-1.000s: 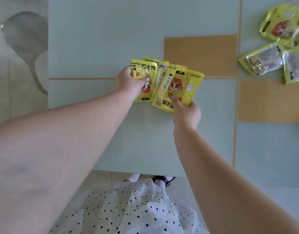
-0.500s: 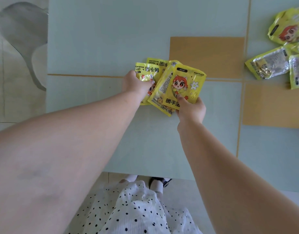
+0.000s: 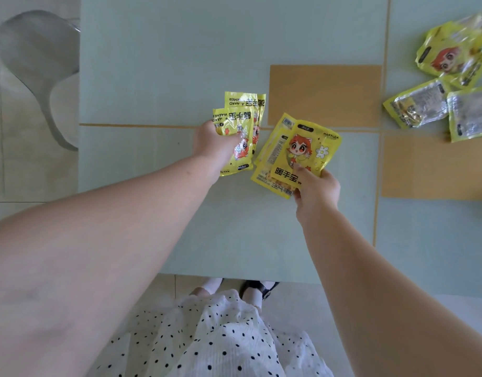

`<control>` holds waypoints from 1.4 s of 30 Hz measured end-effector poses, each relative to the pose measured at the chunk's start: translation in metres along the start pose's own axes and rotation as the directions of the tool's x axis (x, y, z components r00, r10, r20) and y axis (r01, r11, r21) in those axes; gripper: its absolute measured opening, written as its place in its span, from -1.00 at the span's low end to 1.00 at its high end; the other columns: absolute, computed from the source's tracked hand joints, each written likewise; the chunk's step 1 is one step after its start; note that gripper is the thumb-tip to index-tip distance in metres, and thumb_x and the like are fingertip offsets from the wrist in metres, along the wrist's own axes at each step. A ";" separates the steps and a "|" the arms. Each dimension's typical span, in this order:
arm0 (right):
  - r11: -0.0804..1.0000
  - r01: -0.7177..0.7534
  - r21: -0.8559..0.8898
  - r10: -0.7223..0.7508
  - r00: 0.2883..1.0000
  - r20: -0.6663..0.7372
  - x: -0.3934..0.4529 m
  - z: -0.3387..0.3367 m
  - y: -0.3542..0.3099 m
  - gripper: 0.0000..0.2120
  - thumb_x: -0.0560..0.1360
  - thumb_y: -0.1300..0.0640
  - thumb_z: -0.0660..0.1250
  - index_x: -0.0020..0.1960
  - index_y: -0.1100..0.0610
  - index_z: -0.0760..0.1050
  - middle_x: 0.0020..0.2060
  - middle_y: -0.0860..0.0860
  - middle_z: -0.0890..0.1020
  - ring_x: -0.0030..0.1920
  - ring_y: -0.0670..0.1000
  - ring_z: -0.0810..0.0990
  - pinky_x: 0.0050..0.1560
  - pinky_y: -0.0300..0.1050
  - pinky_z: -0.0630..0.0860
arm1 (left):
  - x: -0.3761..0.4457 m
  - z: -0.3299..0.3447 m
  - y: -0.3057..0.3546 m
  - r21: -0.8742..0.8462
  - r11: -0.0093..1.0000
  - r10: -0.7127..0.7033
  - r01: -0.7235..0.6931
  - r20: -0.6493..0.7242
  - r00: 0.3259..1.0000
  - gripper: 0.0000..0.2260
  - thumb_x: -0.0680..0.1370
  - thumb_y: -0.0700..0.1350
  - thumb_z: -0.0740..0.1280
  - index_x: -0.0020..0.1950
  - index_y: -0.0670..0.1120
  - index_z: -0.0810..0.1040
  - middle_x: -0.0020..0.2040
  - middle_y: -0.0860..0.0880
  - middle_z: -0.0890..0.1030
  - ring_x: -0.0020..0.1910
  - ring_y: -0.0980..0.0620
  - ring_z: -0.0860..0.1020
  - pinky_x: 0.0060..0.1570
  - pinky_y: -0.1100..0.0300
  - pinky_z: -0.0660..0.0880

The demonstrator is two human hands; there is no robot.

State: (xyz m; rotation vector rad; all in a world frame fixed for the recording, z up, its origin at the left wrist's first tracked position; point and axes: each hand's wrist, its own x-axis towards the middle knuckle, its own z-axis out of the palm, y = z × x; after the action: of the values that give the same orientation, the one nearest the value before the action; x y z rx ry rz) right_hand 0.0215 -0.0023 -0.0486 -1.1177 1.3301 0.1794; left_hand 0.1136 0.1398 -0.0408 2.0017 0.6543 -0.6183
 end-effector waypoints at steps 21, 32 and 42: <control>0.915 -0.004 0.403 -0.012 0.999 0.036 -0.014 -0.127 -0.043 -0.92 0.53 0.22 0.31 0.01 0.08 0.50 -0.03 0.08 0.67 -0.02 0.10 0.67 0.08 0.14 0.58 | -0.050 0.081 0.074 0.058 0.990 0.094 -0.126 0.388 0.917 -0.11 0.11 0.30 0.49 0.32 -0.11 0.41 0.18 -0.06 0.58 0.12 -0.05 0.59 0.23 -0.08 0.46; 0.880 0.027 0.473 -0.042 0.999 0.021 0.063 -0.220 -0.084 -0.87 0.53 0.27 0.30 0.05 0.11 0.48 0.04 0.12 0.66 0.03 0.14 0.66 0.07 0.19 0.58 | -0.054 0.229 0.135 0.303 0.891 0.196 -0.339 0.416 0.888 -0.76 0.47 0.02 0.43 -0.14 -0.05 0.40 -0.19 0.01 0.52 -0.30 0.08 0.46 -0.39 0.25 0.37; 0.877 -0.016 0.481 -0.028 0.996 0.085 0.095 -0.232 -0.096 -0.83 0.53 0.25 0.31 0.11 0.11 0.48 0.08 0.13 0.66 0.04 0.14 0.67 0.08 0.23 0.57 | -0.047 0.263 0.146 0.458 0.786 0.268 -0.414 0.351 0.897 -0.67 0.47 0.05 0.42 0.01 -0.13 0.40 -0.17 -0.02 0.50 -0.38 0.09 0.46 -0.37 0.21 0.36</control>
State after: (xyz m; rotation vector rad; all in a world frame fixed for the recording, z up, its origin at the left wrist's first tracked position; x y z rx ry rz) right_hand -0.0408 -0.2633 -0.0379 -0.6799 1.2023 -0.1056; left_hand 0.1319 -0.1646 -0.0421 2.3969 -0.0784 -0.8891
